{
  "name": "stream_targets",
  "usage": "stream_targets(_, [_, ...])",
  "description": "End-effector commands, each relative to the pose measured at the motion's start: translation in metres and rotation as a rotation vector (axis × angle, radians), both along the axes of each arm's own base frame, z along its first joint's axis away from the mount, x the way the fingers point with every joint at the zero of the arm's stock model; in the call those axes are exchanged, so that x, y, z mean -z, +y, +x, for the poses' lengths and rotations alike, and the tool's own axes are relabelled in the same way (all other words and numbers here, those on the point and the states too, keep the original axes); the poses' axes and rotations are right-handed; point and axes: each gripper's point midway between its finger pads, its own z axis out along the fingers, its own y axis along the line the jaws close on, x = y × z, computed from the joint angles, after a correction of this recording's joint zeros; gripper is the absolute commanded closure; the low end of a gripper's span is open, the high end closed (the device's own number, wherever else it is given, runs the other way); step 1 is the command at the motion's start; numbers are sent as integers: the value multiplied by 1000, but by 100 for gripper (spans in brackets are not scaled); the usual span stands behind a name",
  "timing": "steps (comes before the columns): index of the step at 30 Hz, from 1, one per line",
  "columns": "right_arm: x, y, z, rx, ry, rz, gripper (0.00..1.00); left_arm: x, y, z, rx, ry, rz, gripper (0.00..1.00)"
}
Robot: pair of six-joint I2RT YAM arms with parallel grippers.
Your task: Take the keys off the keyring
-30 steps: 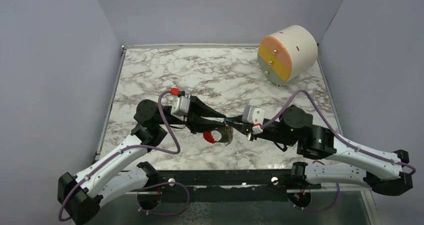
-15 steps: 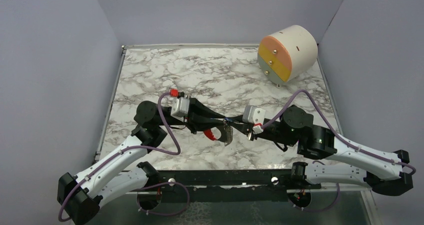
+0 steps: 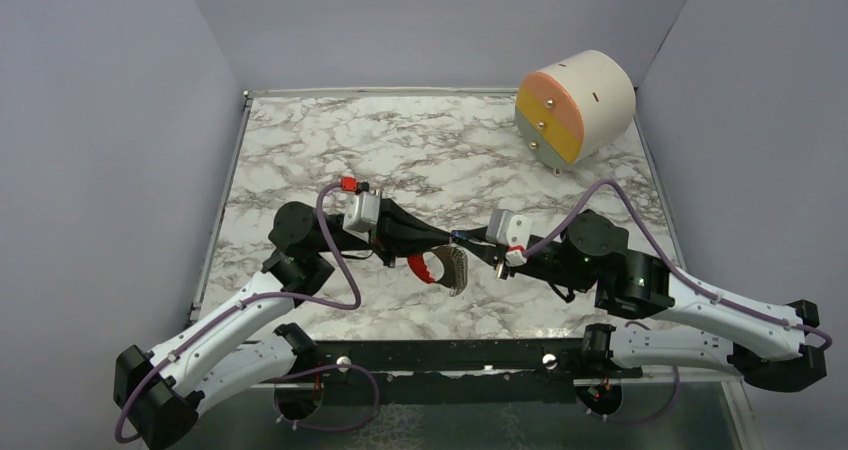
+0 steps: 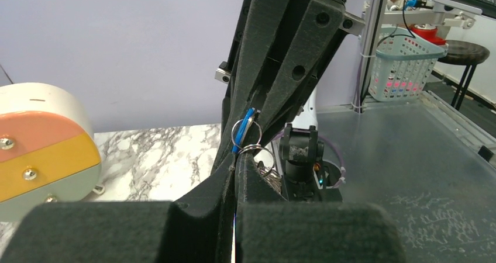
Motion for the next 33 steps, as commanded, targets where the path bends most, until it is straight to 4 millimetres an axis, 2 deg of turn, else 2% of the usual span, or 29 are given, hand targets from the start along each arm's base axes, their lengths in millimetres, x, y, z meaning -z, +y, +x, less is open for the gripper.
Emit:
stream_targets(1, [-29,0,-4,-19,-29,76,99,-7,-5,25,-111,47,-1,100])
stream_targets(9, [-30,6,4,12,-38,37,99,-7,-7,61,-279,80,49,100])
stream_targets(13, [-37,3,10,47,-58,47,99,-1,-6,78,-361,84,90,100])
stream_targets(29, [-65,-7,35,188,-140,51,99,19,2,107,-516,94,182,100])
stream_targets(33, [-64,-8,36,197,-139,42,99,21,5,114,-555,94,187,100])
